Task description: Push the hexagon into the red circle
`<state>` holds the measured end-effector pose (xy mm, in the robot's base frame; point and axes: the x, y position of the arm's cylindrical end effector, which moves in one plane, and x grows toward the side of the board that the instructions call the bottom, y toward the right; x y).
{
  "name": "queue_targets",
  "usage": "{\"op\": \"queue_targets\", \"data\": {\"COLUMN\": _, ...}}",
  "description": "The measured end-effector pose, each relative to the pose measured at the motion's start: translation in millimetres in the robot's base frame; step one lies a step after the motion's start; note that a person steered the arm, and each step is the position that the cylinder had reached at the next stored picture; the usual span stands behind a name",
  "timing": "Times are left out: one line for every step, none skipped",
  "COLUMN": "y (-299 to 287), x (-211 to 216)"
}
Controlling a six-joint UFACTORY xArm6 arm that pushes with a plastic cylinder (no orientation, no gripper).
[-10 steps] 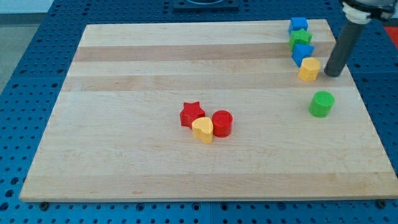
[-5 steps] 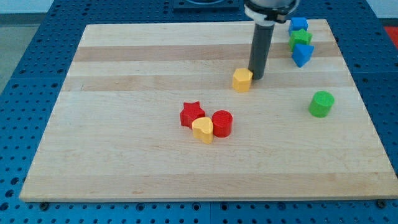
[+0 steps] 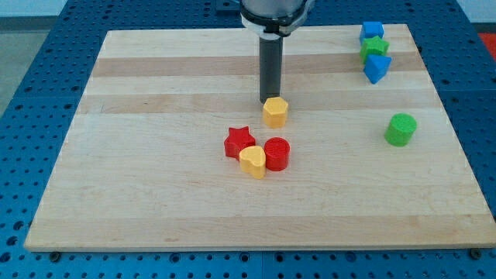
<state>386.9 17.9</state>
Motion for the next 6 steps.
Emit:
{"op": "queue_targets", "data": {"y": 8, "x": 7}}
{"op": "queue_targets", "data": {"y": 18, "x": 11}}
{"op": "queue_targets", "data": {"y": 32, "x": 15}}
{"op": "queue_targets", "data": {"y": 32, "x": 24}}
{"op": "queue_targets", "data": {"y": 22, "x": 28}}
{"op": "queue_targets", "data": {"y": 12, "x": 40}}
